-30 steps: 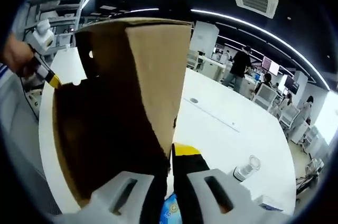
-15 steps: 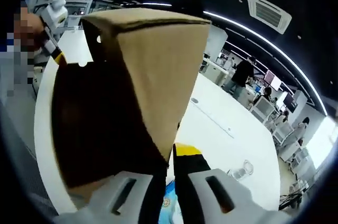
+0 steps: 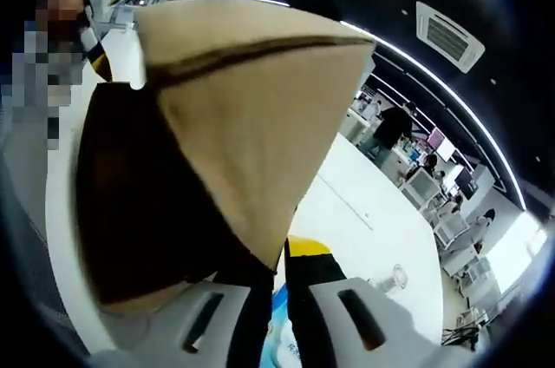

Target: Operate the shoe box by opening the lid, removing the specified soft item, and placing it in the target area until the item is outside and the box remains undamaged.

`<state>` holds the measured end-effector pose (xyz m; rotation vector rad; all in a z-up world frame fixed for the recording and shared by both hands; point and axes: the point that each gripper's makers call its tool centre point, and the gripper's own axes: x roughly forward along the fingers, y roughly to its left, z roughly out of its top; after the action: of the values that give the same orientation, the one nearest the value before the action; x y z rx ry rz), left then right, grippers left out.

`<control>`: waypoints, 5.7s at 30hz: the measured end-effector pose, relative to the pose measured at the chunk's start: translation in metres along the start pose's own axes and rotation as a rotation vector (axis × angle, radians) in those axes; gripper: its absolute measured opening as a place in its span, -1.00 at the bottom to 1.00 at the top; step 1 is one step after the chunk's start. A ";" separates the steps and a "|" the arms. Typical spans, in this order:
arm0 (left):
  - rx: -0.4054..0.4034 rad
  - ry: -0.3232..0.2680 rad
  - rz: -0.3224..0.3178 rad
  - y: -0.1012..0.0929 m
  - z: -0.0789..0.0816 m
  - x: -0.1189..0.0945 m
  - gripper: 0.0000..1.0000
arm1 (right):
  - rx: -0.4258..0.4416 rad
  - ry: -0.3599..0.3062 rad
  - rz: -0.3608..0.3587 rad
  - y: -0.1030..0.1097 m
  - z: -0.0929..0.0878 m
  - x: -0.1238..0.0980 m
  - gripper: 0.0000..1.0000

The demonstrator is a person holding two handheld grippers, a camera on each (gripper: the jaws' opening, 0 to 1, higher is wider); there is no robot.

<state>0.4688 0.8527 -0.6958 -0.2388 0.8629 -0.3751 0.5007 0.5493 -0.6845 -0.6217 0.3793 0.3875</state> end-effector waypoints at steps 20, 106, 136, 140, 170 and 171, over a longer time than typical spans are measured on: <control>0.488 -0.160 0.067 -0.023 0.062 -0.043 -0.79 | 0.001 0.000 -0.002 0.002 0.000 -0.001 -0.96; 0.483 -0.131 -0.006 -0.033 0.033 -0.036 -0.98 | 0.239 -0.092 0.180 0.061 0.053 -0.114 -0.50; 0.474 0.019 -0.021 -0.015 -0.013 -0.017 -0.96 | 0.307 0.030 0.256 0.095 0.008 -0.094 -0.55; 0.475 0.035 -0.026 -0.012 -0.020 -0.013 -0.95 | 0.314 0.046 0.268 0.101 0.000 -0.093 -0.57; 0.456 0.115 -0.024 -0.001 -0.045 0.000 -0.91 | 0.305 0.162 0.327 0.115 -0.044 -0.095 -0.58; 0.451 0.115 -0.025 -0.001 -0.044 -0.003 -0.91 | 0.303 0.159 0.325 0.113 -0.043 -0.098 -0.58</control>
<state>0.4326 0.8503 -0.7215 0.1908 0.8652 -0.5993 0.3554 0.5836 -0.7273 -0.2938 0.6813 0.5795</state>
